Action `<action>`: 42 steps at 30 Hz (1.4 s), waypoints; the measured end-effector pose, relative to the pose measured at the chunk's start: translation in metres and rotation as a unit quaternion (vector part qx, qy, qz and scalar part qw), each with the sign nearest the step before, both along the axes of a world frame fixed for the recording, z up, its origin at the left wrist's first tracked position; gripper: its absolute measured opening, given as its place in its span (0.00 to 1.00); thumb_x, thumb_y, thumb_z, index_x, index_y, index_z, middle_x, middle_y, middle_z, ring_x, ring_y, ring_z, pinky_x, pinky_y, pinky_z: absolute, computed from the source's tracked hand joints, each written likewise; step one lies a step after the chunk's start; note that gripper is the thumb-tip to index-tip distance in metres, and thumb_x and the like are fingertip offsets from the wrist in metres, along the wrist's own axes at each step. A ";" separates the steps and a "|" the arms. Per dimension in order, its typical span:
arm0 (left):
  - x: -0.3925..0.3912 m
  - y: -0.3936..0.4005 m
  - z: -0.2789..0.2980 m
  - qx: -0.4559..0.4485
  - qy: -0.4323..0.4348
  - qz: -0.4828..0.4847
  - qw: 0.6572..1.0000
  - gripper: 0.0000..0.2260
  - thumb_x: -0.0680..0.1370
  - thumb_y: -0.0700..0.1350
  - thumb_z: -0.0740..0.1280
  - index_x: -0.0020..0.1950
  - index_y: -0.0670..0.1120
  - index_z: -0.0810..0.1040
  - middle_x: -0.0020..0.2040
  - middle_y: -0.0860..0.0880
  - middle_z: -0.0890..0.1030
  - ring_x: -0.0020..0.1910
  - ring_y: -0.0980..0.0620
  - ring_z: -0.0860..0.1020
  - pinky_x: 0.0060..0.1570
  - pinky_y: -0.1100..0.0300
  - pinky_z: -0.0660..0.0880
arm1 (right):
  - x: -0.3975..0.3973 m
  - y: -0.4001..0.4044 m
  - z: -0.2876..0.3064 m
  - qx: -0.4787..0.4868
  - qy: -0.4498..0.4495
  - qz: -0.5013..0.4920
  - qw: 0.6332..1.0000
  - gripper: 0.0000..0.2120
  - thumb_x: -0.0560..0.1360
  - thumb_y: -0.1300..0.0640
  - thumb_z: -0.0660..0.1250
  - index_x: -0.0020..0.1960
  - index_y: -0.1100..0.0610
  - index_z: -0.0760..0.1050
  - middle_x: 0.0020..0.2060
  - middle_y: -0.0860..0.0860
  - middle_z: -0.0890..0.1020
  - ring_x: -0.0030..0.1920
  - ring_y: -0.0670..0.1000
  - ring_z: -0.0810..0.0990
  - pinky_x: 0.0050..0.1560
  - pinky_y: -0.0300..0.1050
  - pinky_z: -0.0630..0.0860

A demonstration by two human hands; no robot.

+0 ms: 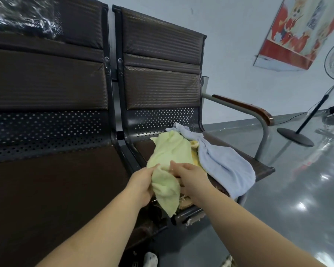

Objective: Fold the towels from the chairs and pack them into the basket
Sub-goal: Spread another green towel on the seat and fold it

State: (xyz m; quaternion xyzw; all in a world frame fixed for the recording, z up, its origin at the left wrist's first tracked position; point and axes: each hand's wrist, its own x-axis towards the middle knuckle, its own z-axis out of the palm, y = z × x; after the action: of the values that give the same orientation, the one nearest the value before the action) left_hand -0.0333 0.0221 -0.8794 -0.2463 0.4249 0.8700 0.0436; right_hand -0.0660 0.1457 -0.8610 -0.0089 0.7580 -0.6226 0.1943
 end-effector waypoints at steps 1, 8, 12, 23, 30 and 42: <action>0.005 -0.001 0.001 -0.008 0.011 -0.026 1.000 0.09 0.79 0.41 0.65 0.56 0.40 0.79 0.39 0.45 0.84 0.35 0.49 0.81 0.30 0.60 0.76 | -0.003 0.000 0.000 -0.035 -0.037 -0.033 0.998 0.13 0.76 0.47 0.67 0.52 0.56 0.75 0.52 0.54 0.82 0.52 0.54 0.81 0.55 0.52 0.79; 0.047 -0.020 0.008 -0.067 0.046 -0.272 0.959 0.14 0.74 0.45 0.67 0.56 0.40 0.80 0.51 0.42 0.83 0.47 0.46 0.82 0.48 0.55 0.78 | 0.001 -0.016 0.010 -0.113 -0.067 -0.121 0.984 0.14 0.76 0.61 0.67 0.61 0.62 0.74 0.50 0.57 0.82 0.48 0.59 0.82 0.47 0.55 0.80; 0.052 -0.044 0.004 -0.011 -0.008 -0.089 0.996 0.30 0.71 0.64 0.66 0.58 0.39 0.80 0.50 0.42 0.82 0.51 0.42 0.80 0.53 0.49 0.76 | 0.034 -0.037 0.026 -0.105 -0.042 0.027 0.993 0.09 0.76 0.63 0.66 0.56 0.59 0.78 0.48 0.58 0.84 0.48 0.58 0.83 0.51 0.57 0.80; 0.140 -0.115 0.038 -0.143 0.034 -0.104 0.984 0.13 0.76 0.38 0.66 0.60 0.41 0.78 0.53 0.42 0.84 0.52 0.44 0.82 0.53 0.50 0.76 | 0.083 -0.104 0.022 -0.117 -0.212 0.046 0.969 0.20 0.75 0.43 0.66 0.54 0.60 0.71 0.56 0.58 0.78 0.51 0.58 0.79 0.43 0.53 0.77; 0.237 -0.187 0.038 -0.218 -0.028 -0.192 0.956 0.20 0.71 0.51 0.71 0.59 0.43 0.78 0.56 0.44 0.82 0.55 0.48 0.80 0.58 0.54 0.75 | 0.144 -0.203 0.015 -0.109 -0.209 0.154 0.960 0.10 0.75 0.65 0.67 0.56 0.64 0.74 0.47 0.59 0.82 0.46 0.56 0.81 0.49 0.51 0.79; 0.317 -0.261 -0.006 -0.075 -0.138 0.135 0.978 0.15 0.79 0.47 0.63 0.60 0.41 0.79 0.55 0.42 0.83 0.53 0.46 0.81 0.52 0.53 0.76 | 0.256 -0.246 -0.026 0.010 -0.048 0.497 0.866 0.19 0.68 0.53 0.73 0.58 0.53 0.77 0.51 0.48 0.84 0.54 0.49 0.82 0.59 0.50 0.77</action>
State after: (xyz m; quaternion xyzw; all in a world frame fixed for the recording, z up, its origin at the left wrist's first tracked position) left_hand 0.2841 -0.2390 -0.8855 -0.4220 0.4416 0.7910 -0.0345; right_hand 0.1898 -0.1006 -0.8869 -0.3527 0.6490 -0.4353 0.5147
